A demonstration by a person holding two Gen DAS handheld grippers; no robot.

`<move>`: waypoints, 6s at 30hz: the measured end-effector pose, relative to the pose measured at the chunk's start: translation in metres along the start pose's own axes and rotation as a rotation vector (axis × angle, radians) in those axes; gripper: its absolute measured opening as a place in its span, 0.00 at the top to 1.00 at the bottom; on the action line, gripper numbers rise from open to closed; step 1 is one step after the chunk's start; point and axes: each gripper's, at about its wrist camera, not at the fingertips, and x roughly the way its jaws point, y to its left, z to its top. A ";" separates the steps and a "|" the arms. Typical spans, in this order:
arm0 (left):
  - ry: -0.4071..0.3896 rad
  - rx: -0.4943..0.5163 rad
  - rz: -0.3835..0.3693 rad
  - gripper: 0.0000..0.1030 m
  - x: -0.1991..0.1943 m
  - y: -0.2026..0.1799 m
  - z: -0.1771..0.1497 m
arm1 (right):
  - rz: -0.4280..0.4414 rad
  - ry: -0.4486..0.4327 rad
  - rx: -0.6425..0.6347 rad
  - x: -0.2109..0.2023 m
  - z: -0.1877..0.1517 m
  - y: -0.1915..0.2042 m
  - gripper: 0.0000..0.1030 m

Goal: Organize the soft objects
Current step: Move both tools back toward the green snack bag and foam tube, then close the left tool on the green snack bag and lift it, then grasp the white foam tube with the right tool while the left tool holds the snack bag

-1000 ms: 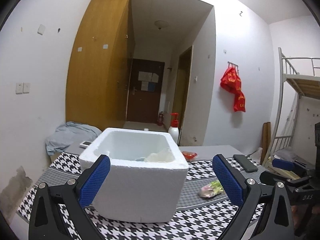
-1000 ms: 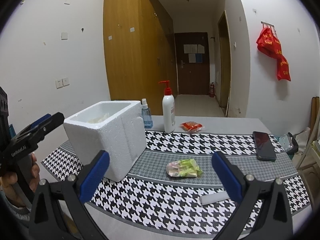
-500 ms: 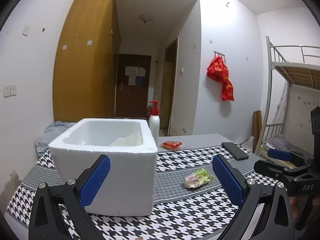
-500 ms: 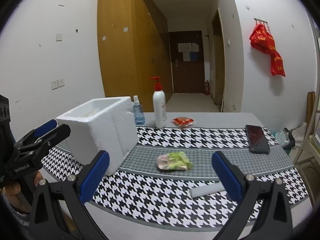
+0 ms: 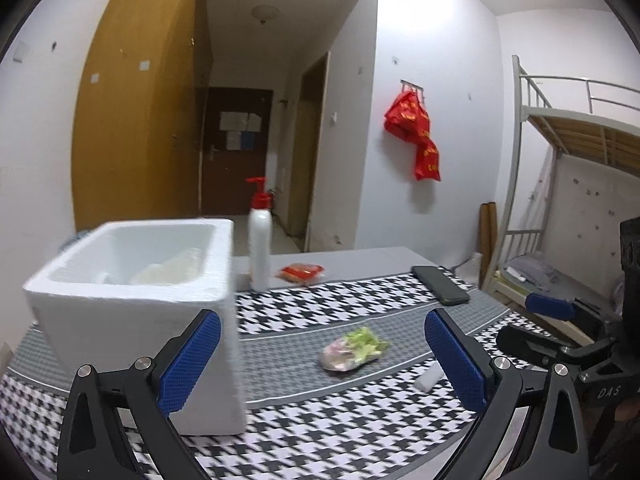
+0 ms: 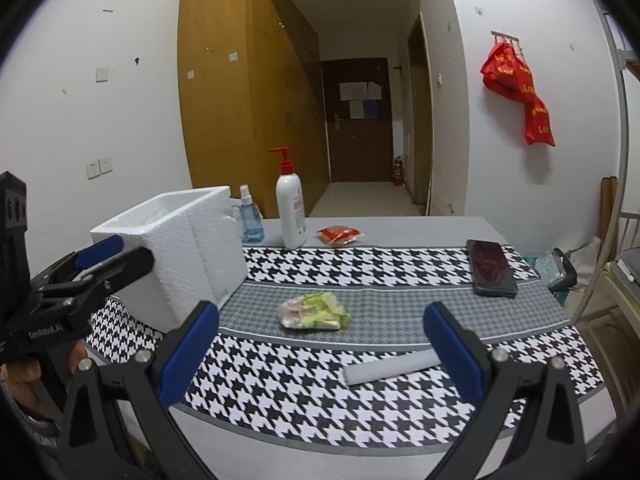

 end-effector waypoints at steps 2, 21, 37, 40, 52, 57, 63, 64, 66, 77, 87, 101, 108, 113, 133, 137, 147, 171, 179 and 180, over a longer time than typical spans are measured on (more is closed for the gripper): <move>0.020 -0.010 -0.008 0.01 0.007 -0.003 -0.001 | -0.006 -0.002 0.008 -0.002 -0.002 -0.006 0.00; 0.054 -0.007 0.028 0.01 0.047 -0.029 -0.003 | -0.024 0.026 0.063 0.004 -0.017 -0.045 0.00; 0.160 -0.012 -0.004 0.01 0.079 -0.033 -0.001 | 0.001 0.081 0.060 0.021 -0.023 -0.054 0.00; 0.154 0.004 0.014 0.01 0.082 -0.036 -0.001 | 0.005 0.095 0.056 0.025 -0.023 -0.056 0.00; 0.238 0.048 0.044 0.01 0.117 -0.042 -0.007 | 0.006 0.151 0.053 0.043 -0.028 -0.067 0.00; 0.273 0.042 0.058 0.01 0.131 -0.041 -0.011 | 0.010 0.178 0.054 0.053 -0.030 -0.072 0.00; 0.320 0.043 0.053 0.01 0.146 -0.043 -0.017 | 0.015 0.205 0.061 0.062 -0.034 -0.079 0.00; 0.325 0.045 0.053 0.01 0.147 -0.043 -0.018 | 0.016 0.212 0.060 0.064 -0.034 -0.079 0.00; 0.341 0.050 0.047 0.01 0.151 -0.044 -0.019 | 0.012 0.227 0.059 0.068 -0.036 -0.080 0.00; 0.421 0.074 0.041 0.04 0.174 -0.043 -0.030 | 0.006 0.310 0.069 0.083 -0.043 -0.087 0.00; 0.513 0.071 0.031 0.34 0.193 -0.038 -0.042 | 0.009 0.331 0.102 0.089 -0.048 -0.088 0.00; 0.481 0.038 -0.059 0.55 0.187 -0.036 -0.039 | -0.048 0.345 0.179 0.089 -0.047 -0.075 0.00; 0.355 -0.008 -0.066 0.55 0.155 -0.027 -0.026 | -0.107 0.348 0.219 0.089 -0.047 -0.066 0.00; 0.279 -0.007 -0.062 0.55 0.132 -0.025 -0.022 | -0.172 0.335 0.252 0.090 -0.045 -0.061 0.00; 0.121 0.042 -0.048 0.54 0.075 0.005 -0.020 | -0.405 0.301 0.388 0.100 -0.044 -0.029 0.18; 0.105 0.043 -0.066 0.54 0.070 0.003 -0.021 | -0.463 0.293 0.426 0.101 -0.044 -0.024 0.21; 0.043 0.031 -0.098 0.54 0.048 0.015 -0.021 | -0.571 0.300 0.498 0.108 -0.045 -0.009 0.22; -0.011 0.002 -0.158 0.54 0.031 0.017 -0.020 | -0.725 0.377 0.571 0.132 -0.040 -0.010 0.62; -0.002 0.009 -0.158 0.54 0.032 0.016 -0.020 | -0.647 0.395 0.545 0.127 -0.041 -0.018 0.75; -0.002 0.010 -0.156 0.54 0.032 0.015 -0.019 | -0.636 0.394 0.545 0.125 -0.041 -0.018 0.75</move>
